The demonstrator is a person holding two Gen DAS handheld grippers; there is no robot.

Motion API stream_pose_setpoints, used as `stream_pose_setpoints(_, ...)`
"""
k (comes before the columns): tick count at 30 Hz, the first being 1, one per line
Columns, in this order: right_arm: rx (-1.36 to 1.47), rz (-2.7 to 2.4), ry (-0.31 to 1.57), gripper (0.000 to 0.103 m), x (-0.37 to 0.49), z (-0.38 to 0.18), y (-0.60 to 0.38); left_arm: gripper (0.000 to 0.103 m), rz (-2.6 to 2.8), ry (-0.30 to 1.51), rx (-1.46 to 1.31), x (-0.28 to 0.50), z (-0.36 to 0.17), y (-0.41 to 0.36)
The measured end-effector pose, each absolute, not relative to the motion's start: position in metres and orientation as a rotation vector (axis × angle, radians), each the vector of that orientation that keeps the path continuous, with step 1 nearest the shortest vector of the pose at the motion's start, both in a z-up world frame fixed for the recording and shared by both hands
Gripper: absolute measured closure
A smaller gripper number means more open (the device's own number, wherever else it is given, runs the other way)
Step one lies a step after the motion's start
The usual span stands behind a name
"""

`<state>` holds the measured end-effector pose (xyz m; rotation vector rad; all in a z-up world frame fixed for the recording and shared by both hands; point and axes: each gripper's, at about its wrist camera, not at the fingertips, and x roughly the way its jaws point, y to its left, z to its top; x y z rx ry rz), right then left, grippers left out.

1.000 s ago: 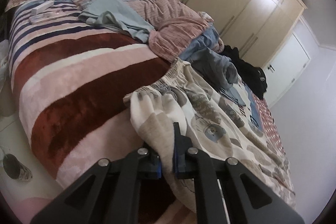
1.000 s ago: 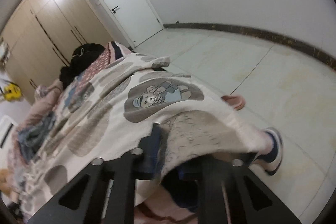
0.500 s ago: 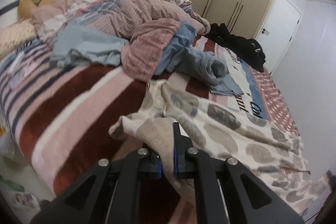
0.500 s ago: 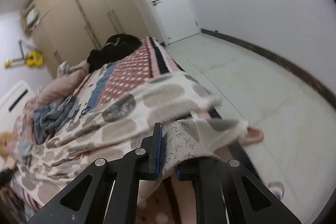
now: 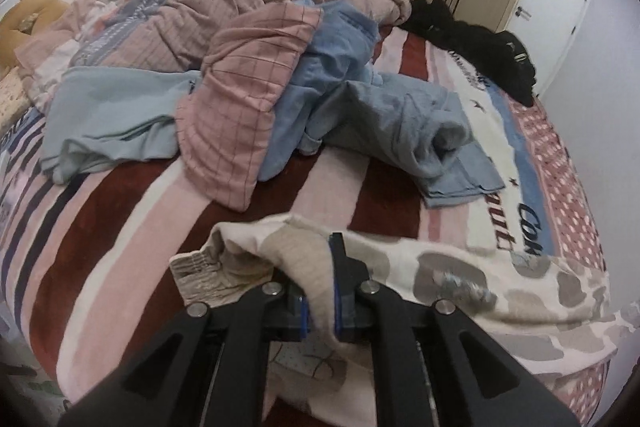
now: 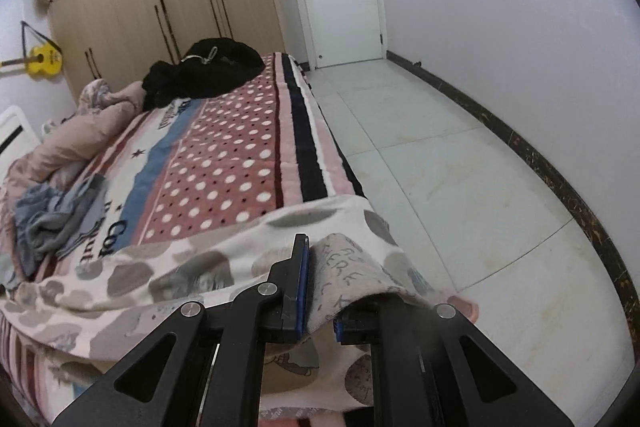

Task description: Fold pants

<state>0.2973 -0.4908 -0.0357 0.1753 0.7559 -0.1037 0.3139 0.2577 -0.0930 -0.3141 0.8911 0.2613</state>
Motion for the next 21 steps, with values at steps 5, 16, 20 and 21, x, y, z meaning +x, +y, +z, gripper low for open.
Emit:
stream_pose_setpoints(5,0.144,-0.130,0.786,0.099,0.336,-0.054,-0.483,0.095,0.276,0.921,-0.292,0.346,-0.108,0.260)
stream_pose_setpoints(16,0.132,-0.203,0.821,0.098,0.385,-0.084,-0.487,0.079,0.308,1.012,-0.278,0.383,-0.141,0.266)
stream_pose_setpoints(20,0.118,-0.221,0.861,0.091,0.394,-0.094,-0.487,0.051,0.276,0.973,-0.296,0.376,-0.132,0.270)
stream_pose_setpoints(21,0.123,-0.225,0.857,0.086,0.395,-0.093,-0.488,0.046,0.269,0.957,-0.299,0.373,-0.126,0.271)
